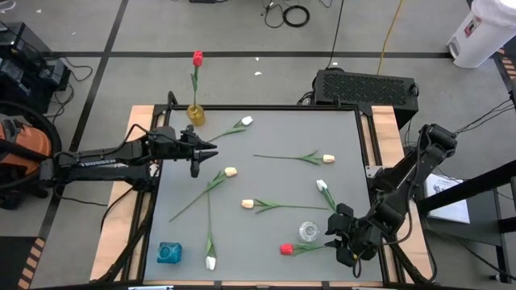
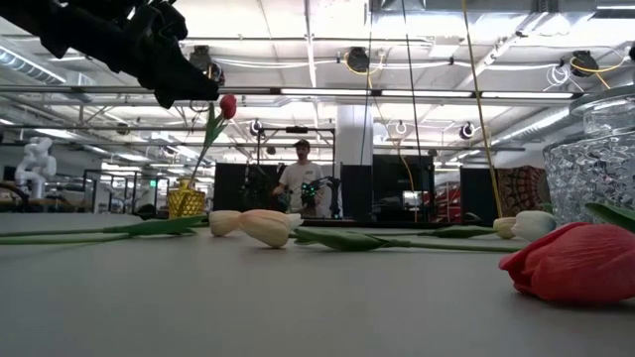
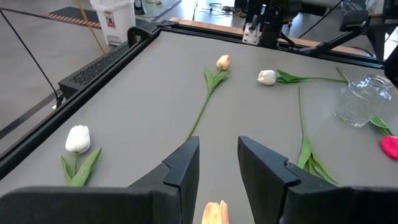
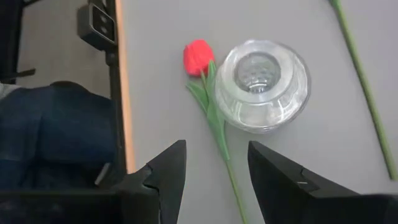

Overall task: Sort flowers into vase by color
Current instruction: Put the red tulip into the yellow vase

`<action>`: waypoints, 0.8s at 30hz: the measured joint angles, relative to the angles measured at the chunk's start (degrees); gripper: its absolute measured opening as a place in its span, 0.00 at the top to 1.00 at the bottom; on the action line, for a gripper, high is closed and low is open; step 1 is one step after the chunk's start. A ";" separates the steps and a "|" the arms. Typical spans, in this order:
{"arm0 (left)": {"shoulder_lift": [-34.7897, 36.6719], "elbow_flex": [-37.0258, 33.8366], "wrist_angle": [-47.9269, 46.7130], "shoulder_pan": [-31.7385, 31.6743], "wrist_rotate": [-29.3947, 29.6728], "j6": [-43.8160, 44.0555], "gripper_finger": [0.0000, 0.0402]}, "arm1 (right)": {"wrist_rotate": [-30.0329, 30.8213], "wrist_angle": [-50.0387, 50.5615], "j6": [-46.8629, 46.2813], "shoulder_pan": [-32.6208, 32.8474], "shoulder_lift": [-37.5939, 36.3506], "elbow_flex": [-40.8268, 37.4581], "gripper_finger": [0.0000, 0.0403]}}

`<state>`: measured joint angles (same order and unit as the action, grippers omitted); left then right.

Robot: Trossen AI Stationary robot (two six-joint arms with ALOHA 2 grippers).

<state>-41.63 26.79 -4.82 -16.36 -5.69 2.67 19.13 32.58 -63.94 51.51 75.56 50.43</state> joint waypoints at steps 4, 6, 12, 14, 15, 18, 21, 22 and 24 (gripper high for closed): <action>0.00 0.00 0.00 0.00 -0.01 -0.06 0.71 | 0.01 -0.10 0.00 -0.02 2.93 0.00 0.59; 0.00 0.00 0.00 0.00 0.00 -0.07 0.71 | 0.00 -0.16 -0.14 0.00 4.47 0.00 0.59; 0.00 0.00 -0.04 0.00 -0.02 -0.10 0.71 | -2.49 -1.09 -2.12 -0.02 8.83 0.00 0.59; 0.00 0.00 -0.23 0.01 0.00 -0.10 0.71 | -2.99 -1.62 -3.03 -0.02 10.08 0.00 0.59; 0.00 0.00 -0.24 0.00 -0.01 -0.10 0.71 | -3.01 -1.95 -3.10 -0.02 10.66 0.00 0.59; 0.00 0.00 -0.22 0.00 -0.02 -0.06 0.71 | -3.29 -3.77 -3.08 -0.02 11.93 0.02 0.59; 0.00 0.00 -0.24 0.00 -0.02 0.01 0.71 | -4.51 -5.02 -3.08 -0.02 12.42 0.02 0.59; 0.02 0.00 -0.22 0.02 -0.02 0.01 0.71 | -4.50 -5.01 -3.07 -0.02 12.42 0.02 0.59; 0.00 0.00 -0.28 0.00 -0.02 0.01 0.71 | -4.43 -4.98 -3.24 -0.02 12.42 0.02 0.59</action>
<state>-41.63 26.79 -5.10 -16.36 -5.72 2.68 14.70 27.60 -67.19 51.48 87.99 50.46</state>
